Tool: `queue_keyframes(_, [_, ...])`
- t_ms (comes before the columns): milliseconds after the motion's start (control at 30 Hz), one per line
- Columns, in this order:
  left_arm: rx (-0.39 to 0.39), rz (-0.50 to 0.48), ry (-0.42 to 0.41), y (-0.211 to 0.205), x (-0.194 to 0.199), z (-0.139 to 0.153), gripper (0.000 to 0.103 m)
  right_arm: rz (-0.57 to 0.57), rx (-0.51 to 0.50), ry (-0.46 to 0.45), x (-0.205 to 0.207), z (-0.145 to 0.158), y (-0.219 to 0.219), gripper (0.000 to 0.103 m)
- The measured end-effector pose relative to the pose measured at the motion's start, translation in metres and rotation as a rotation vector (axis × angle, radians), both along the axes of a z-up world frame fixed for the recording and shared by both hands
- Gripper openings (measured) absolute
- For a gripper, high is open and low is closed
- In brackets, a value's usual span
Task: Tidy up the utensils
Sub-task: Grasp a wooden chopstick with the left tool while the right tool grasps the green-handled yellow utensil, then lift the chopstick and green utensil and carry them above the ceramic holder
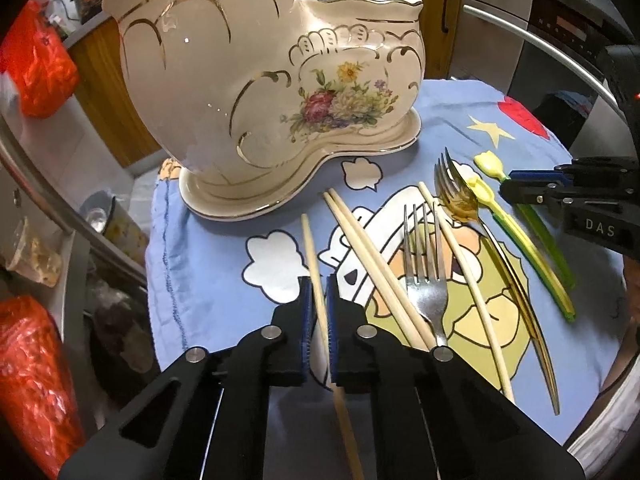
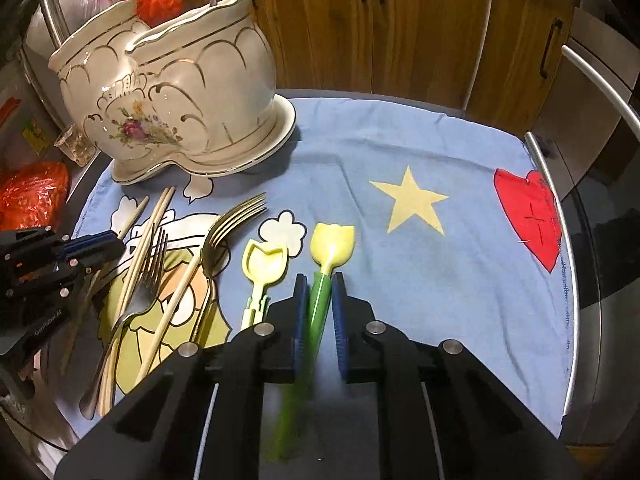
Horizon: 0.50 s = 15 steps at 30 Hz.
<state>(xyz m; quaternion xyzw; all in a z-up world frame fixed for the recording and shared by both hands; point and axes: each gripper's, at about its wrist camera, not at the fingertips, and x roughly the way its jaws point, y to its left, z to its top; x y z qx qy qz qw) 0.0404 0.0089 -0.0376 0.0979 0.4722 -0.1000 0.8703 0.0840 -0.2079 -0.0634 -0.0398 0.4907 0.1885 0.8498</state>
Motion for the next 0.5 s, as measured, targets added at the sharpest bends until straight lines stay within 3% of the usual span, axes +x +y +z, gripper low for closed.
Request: queue_keyframes(500, [-0.061,0.005,-0.030,0.006,-0.005,0.012,0.005,-0.003,0.030,-0.049,-0.014,0.017,0.003,0.010])
